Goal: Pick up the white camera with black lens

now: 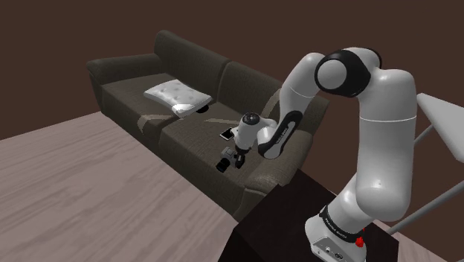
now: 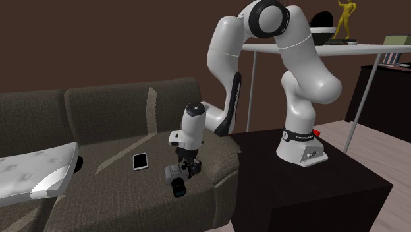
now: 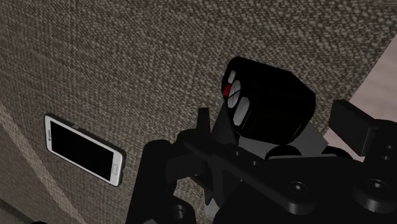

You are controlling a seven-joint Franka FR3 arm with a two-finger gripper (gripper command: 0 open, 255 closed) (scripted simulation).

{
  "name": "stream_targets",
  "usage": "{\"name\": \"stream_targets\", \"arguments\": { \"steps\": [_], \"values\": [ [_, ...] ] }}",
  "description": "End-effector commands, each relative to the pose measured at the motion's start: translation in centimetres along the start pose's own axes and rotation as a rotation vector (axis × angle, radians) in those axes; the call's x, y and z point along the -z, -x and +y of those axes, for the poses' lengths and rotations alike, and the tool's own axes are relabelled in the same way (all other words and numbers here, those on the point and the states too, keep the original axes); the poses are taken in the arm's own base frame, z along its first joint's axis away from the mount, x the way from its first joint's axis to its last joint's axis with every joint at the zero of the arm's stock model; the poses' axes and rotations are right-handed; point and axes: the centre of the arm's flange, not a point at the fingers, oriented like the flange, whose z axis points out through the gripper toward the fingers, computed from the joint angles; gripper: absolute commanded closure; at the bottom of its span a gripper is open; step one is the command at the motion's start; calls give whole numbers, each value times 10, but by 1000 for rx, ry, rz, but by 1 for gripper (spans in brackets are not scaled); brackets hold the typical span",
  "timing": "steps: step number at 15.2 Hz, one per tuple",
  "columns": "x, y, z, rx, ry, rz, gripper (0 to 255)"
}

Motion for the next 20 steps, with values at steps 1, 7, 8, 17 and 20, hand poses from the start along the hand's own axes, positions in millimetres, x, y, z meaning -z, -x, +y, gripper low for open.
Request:
{"name": "stream_targets", "arguments": {
  "steps": [1, 7, 8, 17, 20],
  "values": [
    [-2, 0, -1, 0, 0, 0, 255],
    [-2, 0, -1, 0, 0, 0, 255],
    [-2, 0, -1, 0, 0, 0, 255],
    [34, 1, 9, 0, 0, 0, 255],
    [49, 2, 14, 0, 0, 0, 255]
  ]
}}
